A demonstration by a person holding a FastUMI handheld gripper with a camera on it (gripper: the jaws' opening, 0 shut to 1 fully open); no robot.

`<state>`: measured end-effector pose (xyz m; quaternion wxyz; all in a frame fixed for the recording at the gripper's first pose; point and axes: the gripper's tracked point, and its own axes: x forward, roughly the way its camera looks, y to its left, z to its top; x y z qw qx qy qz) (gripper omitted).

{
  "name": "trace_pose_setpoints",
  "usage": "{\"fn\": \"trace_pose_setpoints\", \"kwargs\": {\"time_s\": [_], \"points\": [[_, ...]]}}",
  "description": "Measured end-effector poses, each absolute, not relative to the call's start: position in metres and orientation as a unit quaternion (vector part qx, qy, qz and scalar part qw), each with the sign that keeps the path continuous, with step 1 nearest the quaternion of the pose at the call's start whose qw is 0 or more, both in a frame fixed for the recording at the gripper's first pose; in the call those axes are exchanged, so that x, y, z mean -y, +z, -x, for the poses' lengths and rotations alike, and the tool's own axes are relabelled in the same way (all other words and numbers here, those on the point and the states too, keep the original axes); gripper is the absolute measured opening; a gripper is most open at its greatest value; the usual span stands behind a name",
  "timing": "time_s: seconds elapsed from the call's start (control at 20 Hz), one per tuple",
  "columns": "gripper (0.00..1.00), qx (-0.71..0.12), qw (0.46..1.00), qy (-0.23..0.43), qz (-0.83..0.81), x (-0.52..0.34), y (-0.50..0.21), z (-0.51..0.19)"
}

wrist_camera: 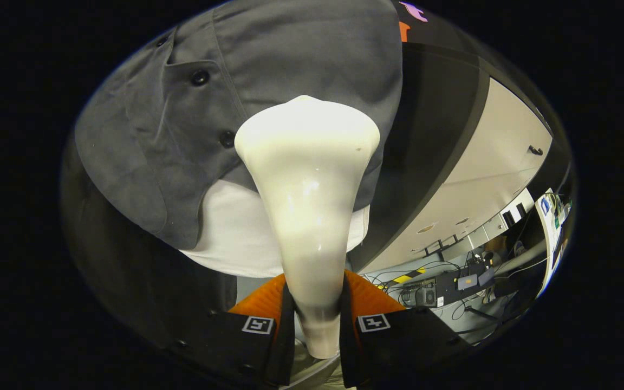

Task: Iron the clothes twice with a garment steamer, once on the left side and once on the right side.

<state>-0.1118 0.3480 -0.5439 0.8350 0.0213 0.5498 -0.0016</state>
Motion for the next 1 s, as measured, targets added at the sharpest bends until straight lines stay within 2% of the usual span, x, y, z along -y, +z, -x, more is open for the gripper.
{"fn": "trace_pose_setpoints", "kwargs": {"time_s": [0.4, 1.0], "points": [[0.42, -0.541, 0.840, -0.018, -0.040, -0.352, -0.524, 0.130], [0.42, -0.452, 0.889, -0.047, -0.052, -0.367, -0.387, 0.129]]}}
